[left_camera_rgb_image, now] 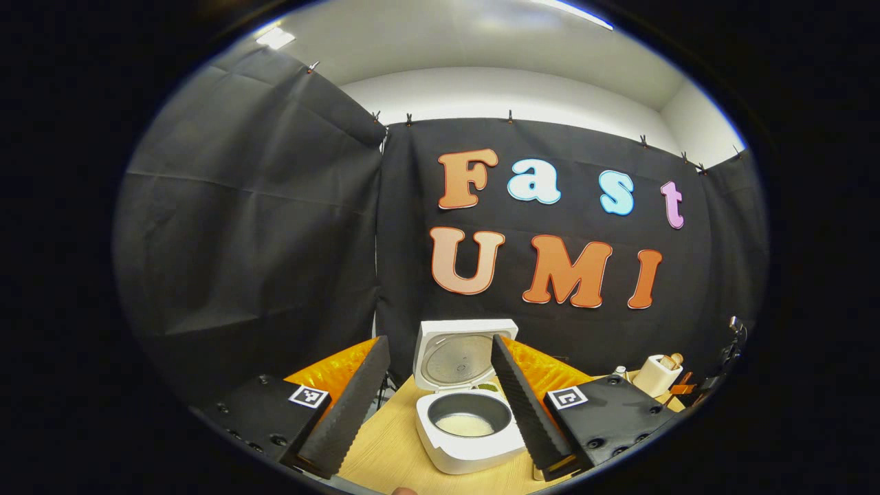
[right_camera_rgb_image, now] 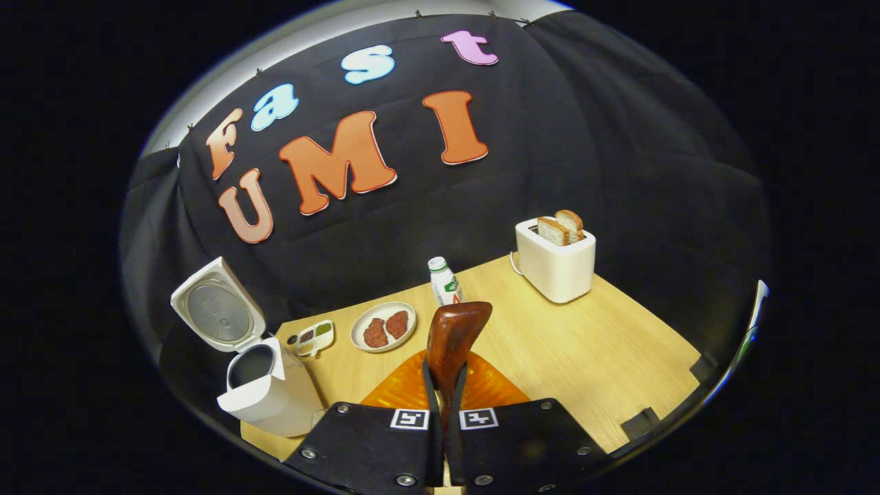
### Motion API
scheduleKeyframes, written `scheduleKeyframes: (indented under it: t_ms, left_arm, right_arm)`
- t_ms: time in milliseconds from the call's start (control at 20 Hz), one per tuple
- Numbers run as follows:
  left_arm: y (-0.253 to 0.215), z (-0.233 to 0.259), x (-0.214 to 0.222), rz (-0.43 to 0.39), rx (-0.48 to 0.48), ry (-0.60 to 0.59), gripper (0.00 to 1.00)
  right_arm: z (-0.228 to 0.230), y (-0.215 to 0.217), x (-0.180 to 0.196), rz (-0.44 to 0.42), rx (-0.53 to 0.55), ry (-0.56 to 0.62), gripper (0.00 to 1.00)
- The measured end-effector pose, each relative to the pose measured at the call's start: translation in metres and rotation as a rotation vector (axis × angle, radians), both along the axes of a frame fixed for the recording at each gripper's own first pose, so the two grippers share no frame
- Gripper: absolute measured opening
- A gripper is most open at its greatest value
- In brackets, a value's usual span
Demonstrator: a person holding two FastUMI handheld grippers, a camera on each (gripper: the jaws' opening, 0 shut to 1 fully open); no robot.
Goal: Close the left gripper, press the button to open the rice cooker; take a wooden spoon from the chopstick holder with the right hand, scoop a spoonful of rice and pour it into the rice cooker, then put the wooden spoon back into the chopstick holder.
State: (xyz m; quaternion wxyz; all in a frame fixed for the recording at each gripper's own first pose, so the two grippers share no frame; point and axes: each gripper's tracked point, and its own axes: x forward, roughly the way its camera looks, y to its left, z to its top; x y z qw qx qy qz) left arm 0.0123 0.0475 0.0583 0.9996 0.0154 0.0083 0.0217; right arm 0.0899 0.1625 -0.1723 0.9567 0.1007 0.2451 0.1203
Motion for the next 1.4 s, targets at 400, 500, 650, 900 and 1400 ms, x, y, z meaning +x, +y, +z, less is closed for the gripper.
scheduleKeyframes:
  t_ms: [400,500,650,900,1400]
  left_arm:
    - [0.003,-0.006,0.001,-0.016,-0.007,0.011,1.00]
    - [0.007,-0.010,0.002,-0.013,-0.001,0.019,1.00]
    - [0.014,-0.017,0.005,-0.008,0.003,0.032,1.00]
    - [0.024,-0.033,0.012,-0.006,0.017,0.065,1.00]
    - [0.030,-0.052,0.023,-0.016,0.044,0.105,1.00]
  right_arm:
    - [-0.009,0.076,-0.019,0.126,-0.067,-0.096,0.02]
    - [-0.021,0.086,-0.019,0.125,-0.097,-0.139,0.02]
    - [-0.045,0.102,-0.022,0.136,-0.153,-0.171,0.02]
    - [-0.067,0.125,-0.021,0.178,-0.303,-0.291,0.02]
    - [-0.131,0.146,-0.041,0.163,-0.093,-0.075,0.02]
